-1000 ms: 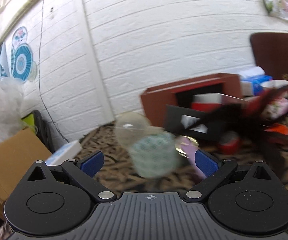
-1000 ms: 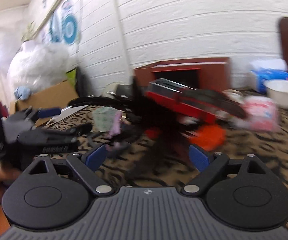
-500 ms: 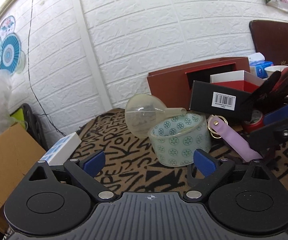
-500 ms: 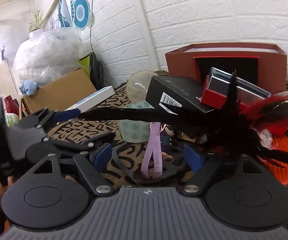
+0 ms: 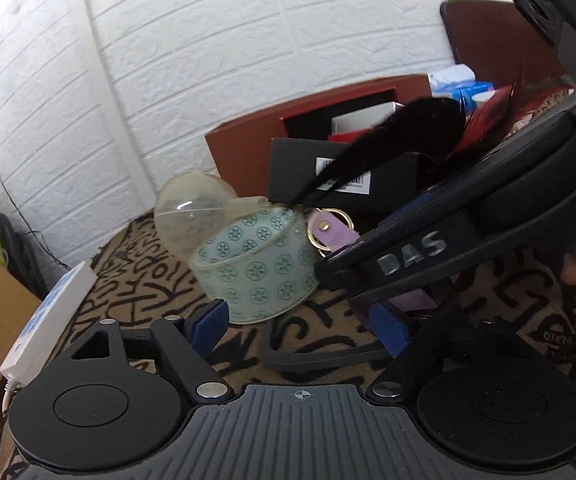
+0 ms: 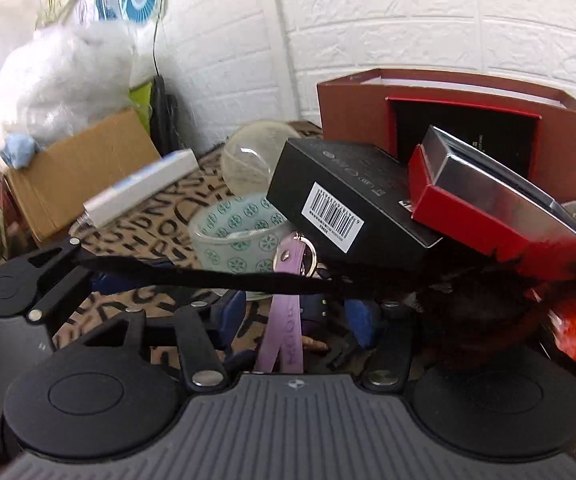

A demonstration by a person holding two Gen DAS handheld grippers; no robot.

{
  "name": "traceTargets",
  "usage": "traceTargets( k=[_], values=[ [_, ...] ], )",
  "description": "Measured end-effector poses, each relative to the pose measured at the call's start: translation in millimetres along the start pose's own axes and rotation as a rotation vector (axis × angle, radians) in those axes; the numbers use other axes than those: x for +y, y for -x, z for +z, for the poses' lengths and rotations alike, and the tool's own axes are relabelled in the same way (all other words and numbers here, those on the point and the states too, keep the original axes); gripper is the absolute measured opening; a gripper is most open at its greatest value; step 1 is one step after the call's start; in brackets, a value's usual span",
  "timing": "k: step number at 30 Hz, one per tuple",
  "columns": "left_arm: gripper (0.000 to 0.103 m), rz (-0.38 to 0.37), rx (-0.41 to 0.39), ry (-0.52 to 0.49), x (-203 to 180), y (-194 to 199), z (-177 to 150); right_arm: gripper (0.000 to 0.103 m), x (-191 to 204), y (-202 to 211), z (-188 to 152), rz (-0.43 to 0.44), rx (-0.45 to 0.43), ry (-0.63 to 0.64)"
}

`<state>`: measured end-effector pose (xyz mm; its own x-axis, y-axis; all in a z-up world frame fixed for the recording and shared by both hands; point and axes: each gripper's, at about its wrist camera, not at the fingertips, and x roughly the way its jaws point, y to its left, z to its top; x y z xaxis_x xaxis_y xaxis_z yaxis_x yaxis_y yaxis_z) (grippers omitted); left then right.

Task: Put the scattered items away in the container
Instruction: 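Close the right gripper on the lavender key tag strap, then carry the key tag with the right gripper over the red-brown box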

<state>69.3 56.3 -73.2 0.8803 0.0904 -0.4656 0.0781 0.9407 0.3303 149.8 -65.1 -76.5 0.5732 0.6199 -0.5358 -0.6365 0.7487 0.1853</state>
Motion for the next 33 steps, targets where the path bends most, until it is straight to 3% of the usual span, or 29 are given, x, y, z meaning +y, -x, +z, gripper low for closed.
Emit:
traceTargets(
  k=[4, 9, 11, 14, 15, 16, 17, 25, 33],
  values=[
    [0.081, -0.024, 0.029, 0.028, -4, -7, 7, 0.057, -3, -10, 3, 0.003, 0.028, -0.007],
    [0.051, -0.085, 0.041, 0.027, -15, -9, 10, 0.051, -5, -13, 8, 0.008, 0.041, 0.01],
    [0.037, -0.111, 0.05, 0.025, -18, -11, 12, 0.044, -7, -14, 8, 0.003, 0.048, 0.018],
    [0.027, -0.12, 0.068, 0.051, -21, -15, 15, 0.03, -8, -14, 7, -0.012, 0.055, 0.031],
    [0.017, -0.119, 0.07, 0.053, -22, -16, 16, 0.03, -9, -13, 7, -0.004, 0.055, 0.032],
    [0.016, -0.12, 0.075, 0.058, -24, -17, 17, 0.029, -11, -12, 7, 0.01, 0.058, 0.023],
    [0.006, -0.126, 0.077, 0.06, -26, -17, 17, 0.029, -13, -13, 7, 0.021, 0.064, 0.017],
    [0.007, -0.093, -0.003, 0.107, -30, 1, 14, 0.029, -20, 14, 7, 0.075, 0.012, -0.043],
    [0.006, 0.015, -0.063, 0.043, -44, 38, 24, 0.029, -6, 59, 9, 0.098, -0.072, -0.018]
  ],
)
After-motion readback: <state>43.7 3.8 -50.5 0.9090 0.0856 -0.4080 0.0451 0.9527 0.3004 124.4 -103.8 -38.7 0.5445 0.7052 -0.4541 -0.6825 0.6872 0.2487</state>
